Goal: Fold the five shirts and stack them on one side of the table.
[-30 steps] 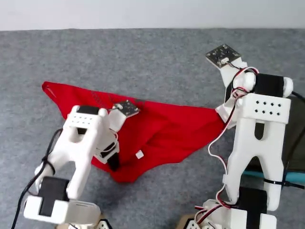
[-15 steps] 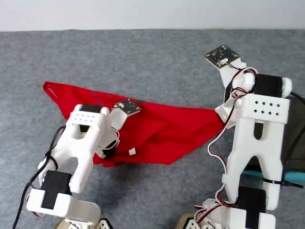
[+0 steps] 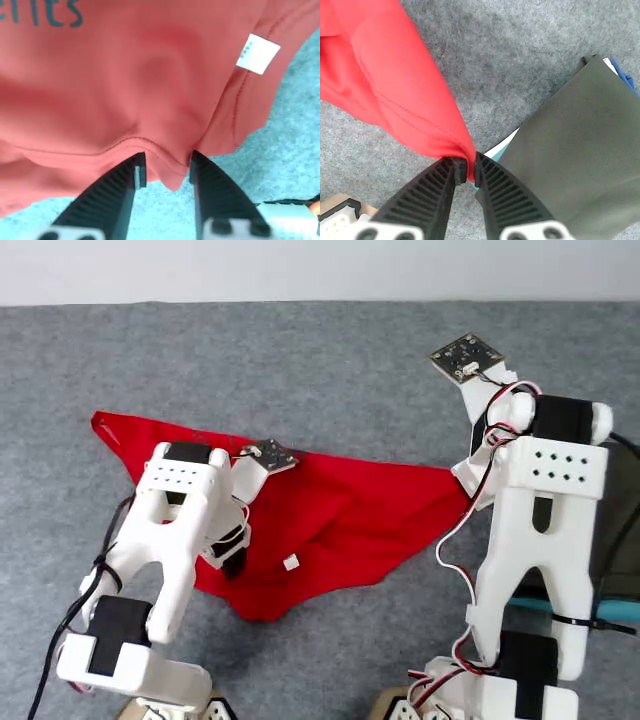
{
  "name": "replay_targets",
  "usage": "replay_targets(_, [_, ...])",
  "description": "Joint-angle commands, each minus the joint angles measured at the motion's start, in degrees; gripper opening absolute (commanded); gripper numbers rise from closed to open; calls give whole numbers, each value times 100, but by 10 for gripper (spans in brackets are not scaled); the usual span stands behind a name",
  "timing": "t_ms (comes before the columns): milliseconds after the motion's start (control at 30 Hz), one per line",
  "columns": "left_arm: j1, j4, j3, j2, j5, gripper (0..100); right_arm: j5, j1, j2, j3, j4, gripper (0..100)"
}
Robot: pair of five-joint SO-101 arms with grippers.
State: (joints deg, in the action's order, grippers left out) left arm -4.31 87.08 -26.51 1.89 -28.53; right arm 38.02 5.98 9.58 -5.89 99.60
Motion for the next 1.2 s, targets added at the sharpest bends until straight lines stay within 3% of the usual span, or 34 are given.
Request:
replay_targets(0, [-9, -123, 66, -26, -44, 155, 18, 84, 277, -202, 57, 10])
replay_targets(300, [0, -686, -576, -26, -62, 148, 26, 84, 277, -202, 48, 10])
replay_targets(467, [-9, -914, -549, -26, -70, 30, 26, 75, 277, -202, 48, 10])
replay_targets(767, [0, -501, -66, -88, -44, 5, 26, 75, 286, -211, 48, 10])
replay_targets(1000, [334, 809, 1956, -668, 185, 5, 53, 66, 611, -905, 57, 10])
replay_targets(1167, [1090, 923, 4119, -1477, 914, 5, 352, 66, 673, -2110, -215, 10])
